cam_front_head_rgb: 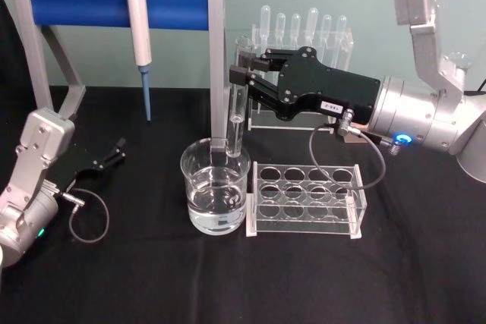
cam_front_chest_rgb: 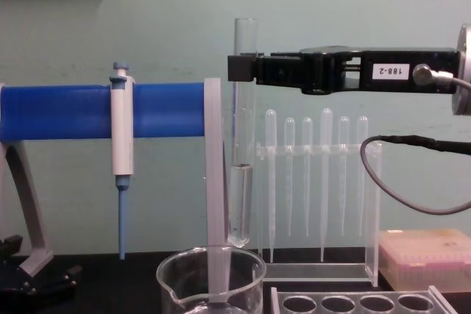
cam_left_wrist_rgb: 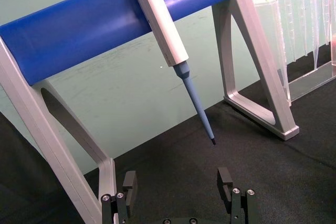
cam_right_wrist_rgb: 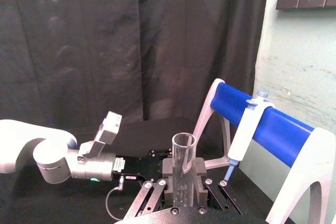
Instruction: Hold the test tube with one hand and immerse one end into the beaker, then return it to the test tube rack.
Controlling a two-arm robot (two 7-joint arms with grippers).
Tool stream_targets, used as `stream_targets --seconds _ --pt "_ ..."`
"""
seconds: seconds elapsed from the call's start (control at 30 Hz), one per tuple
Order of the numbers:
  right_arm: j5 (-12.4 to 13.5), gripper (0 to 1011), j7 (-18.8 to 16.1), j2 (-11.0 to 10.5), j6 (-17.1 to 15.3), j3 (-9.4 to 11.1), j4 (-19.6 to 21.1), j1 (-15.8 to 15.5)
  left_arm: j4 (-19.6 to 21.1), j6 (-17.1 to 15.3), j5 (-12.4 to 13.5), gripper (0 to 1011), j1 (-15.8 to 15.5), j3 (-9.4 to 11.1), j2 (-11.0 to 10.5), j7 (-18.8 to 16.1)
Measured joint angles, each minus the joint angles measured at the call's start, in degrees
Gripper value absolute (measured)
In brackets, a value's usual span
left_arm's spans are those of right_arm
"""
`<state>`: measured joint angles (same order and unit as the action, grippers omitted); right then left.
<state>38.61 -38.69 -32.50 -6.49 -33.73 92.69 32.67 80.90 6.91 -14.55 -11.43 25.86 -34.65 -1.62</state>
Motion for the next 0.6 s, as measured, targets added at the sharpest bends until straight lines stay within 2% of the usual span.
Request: stream_targets --seconds 0.6 --pt "-0.07 241 -0.02 -0.01 0.09 -0.18 0.0 0.07 0.0 0.0 0.0 1000 0.0 0.0 0.0 0.0"
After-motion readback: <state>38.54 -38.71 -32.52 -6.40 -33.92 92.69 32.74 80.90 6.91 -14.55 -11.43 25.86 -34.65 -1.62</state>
